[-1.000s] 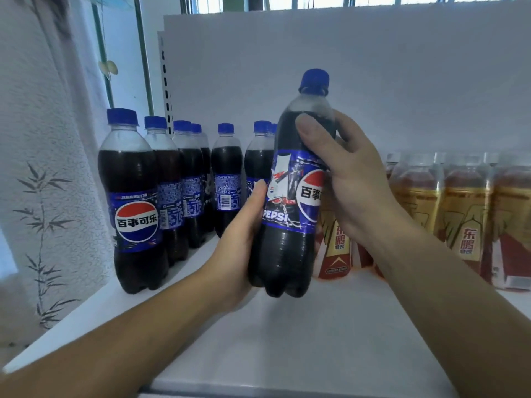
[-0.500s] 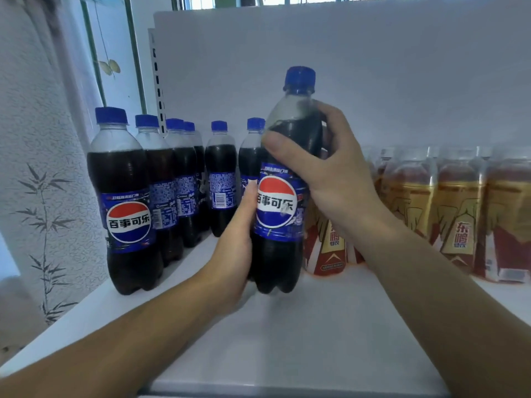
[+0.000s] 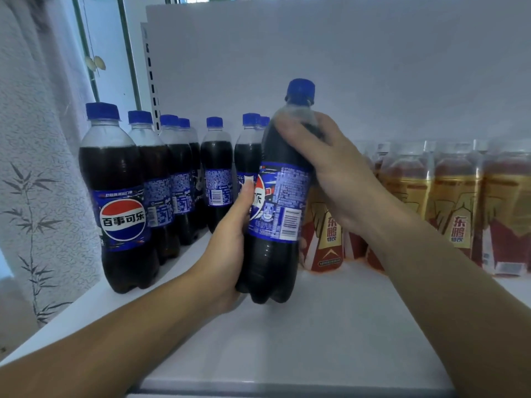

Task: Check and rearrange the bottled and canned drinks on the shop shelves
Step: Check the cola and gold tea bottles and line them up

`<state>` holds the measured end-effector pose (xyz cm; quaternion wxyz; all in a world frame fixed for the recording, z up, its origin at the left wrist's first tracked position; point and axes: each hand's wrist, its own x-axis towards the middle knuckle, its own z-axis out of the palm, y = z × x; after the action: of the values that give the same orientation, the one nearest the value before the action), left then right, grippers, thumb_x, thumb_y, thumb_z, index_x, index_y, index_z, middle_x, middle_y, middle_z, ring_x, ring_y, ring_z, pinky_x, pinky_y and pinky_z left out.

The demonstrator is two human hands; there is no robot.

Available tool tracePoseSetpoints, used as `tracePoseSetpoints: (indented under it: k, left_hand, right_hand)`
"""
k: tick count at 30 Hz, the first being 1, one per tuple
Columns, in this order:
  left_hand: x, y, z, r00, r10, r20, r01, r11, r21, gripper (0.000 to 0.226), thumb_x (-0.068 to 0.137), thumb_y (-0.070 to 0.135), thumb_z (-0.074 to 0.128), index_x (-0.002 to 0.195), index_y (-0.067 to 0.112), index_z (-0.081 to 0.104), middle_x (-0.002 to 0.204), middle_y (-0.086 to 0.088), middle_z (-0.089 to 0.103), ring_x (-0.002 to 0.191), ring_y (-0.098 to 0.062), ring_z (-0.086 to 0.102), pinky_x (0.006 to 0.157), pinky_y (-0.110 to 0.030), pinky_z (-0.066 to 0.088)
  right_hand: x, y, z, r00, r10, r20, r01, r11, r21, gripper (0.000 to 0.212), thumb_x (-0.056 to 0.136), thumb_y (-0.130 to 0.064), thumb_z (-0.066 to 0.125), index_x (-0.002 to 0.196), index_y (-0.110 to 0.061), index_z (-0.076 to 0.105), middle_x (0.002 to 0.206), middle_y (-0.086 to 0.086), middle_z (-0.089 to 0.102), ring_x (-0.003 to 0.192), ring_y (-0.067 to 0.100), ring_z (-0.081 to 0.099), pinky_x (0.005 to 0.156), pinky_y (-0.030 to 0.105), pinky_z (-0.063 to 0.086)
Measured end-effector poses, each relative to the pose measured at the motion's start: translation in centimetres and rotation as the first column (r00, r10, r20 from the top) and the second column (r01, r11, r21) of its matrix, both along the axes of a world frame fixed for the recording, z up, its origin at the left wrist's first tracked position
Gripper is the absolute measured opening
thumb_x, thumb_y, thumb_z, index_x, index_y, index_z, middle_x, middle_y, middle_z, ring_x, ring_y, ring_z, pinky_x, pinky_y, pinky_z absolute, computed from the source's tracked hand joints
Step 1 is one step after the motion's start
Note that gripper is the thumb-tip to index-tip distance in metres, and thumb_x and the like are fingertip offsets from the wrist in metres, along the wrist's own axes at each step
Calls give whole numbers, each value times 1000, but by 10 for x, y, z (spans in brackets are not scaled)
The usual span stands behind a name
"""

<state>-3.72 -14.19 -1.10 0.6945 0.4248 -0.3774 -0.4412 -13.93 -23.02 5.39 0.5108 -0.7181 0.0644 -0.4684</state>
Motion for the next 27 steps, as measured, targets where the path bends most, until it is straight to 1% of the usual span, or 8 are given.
tracePoseSetpoints:
  k: [3, 9, 12, 15, 16, 19, 23, 27]
  left_hand:
    - [3, 6, 4, 976, -192, -105, 201, 976, 82, 73, 91, 69, 42, 84, 3, 74, 77, -18, 68, 62, -28, 65, 60, -32, 57]
    - [2, 13, 12, 942, -321, -102, 332, 936, 115, 87, 88, 78, 36, 91, 0, 74, 82, -17, 68, 66, -27, 66, 64, -34, 57]
    - [0, 23, 19, 936, -314, -158, 333, 936, 114, 84, 86, 77, 41, 91, -1, 71, 80, -17, 67, 63, -27, 65, 62, -32, 57]
    - [-4, 37, 24, 927, -304, -221, 334, 936, 112, 84, 87, 77, 42, 96, -1, 70, 81, -17, 66, 64, -28, 64, 61, -32, 56]
    - [-6, 43, 27, 915, -309, -261, 345, 933, 107, 84, 87, 77, 43, 98, -2, 69, 82, -18, 67, 64, -28, 64, 61, -32, 57]
    - [-10, 59, 36, 870, -312, -381, 348, 937, 29, 80, 89, 70, 49, 113, -4, 67, 95, -22, 69, 71, -32, 69, 63, -35, 60]
    - [-21, 80, 59, 838, -378, -393, 333, 926, -180, 65, 99, 55, 45, 135, 2, 57, 121, -29, 64, 95, -37, 70, 78, -43, 62]
    - [-33, 92, 71, 845, -414, -339, 325, 900, -290, 62, 104, 49, 36, 130, 0, 63, 126, -28, 63, 107, -38, 68, 88, -48, 56]
  right_hand:
    - [-1, -5, -1, 997, 74, -24, -72, 996, 53, 57, 81, -45, 75, 130, -24, 56, 112, -3, 71, 96, 11, 73, 84, 30, 56]
    - [2, -3, 0, 997, -62, 35, 60, 997, 51, 57, 77, -50, 77, 124, -22, 60, 111, -4, 72, 93, 7, 73, 82, 27, 56]
    - [1, -9, 4, 996, 93, -15, -91, 989, 113, 63, 80, -51, 74, 131, -18, 57, 115, 0, 71, 101, 15, 71, 89, 35, 57]
    - [1, -8, 4, 982, 186, -30, -178, 969, 170, 63, 78, -43, 73, 132, -14, 59, 110, 3, 71, 93, 16, 69, 73, 30, 57]
    - [2, -6, 4, 979, 202, -19, -194, 959, 206, 63, 78, -43, 74, 130, -10, 61, 110, 7, 71, 92, 19, 68, 75, 34, 59]
    - [7, 0, 7, 957, 285, 55, -283, 877, 389, 46, 85, -41, 74, 117, -8, 67, 107, 11, 69, 93, 25, 67, 93, 43, 55]
    - [5, 9, 17, 903, 379, 201, -413, 640, 648, 46, 79, -45, 81, 104, -7, 74, 108, 12, 69, 99, 25, 68, 106, 35, 47]
    - [-3, 27, 26, 875, 453, 173, -454, 640, 620, 45, 73, -48, 71, 77, -4, 81, 100, 16, 76, 81, 33, 76, 81, 41, 53]
